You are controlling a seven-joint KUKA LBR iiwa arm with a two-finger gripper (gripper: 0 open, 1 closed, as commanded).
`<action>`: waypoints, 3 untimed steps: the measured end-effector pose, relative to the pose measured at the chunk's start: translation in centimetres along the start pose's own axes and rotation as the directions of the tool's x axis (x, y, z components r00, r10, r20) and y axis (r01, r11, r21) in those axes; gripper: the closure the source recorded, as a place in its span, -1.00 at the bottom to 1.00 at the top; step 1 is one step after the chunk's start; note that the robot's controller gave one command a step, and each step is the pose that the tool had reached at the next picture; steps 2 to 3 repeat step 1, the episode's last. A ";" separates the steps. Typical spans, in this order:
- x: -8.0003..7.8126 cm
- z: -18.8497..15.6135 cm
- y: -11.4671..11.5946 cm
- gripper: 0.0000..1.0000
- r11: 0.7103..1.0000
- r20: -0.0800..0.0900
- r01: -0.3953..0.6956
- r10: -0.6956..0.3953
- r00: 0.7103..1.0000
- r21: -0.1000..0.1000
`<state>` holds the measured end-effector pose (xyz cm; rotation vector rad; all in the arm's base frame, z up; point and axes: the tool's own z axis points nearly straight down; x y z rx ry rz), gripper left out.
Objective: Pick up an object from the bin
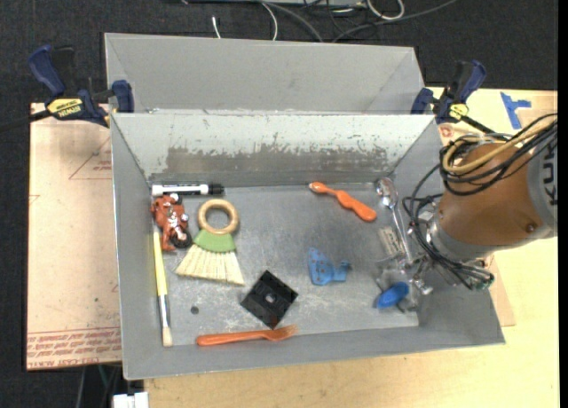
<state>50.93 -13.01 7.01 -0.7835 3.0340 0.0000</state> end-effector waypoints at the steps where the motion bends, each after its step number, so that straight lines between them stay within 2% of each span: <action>1: 0.0 -2.1 0.1 1.00 1.000 -0.001 0.000 0.000 1.000 -0.002; 3: 0.0 -2.1 0.1 1.00 1.000 -0.001 0.000 0.000 1.000 -0.002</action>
Offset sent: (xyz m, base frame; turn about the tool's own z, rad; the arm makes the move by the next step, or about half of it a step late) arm -0.0013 0.0008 0.0505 -0.0005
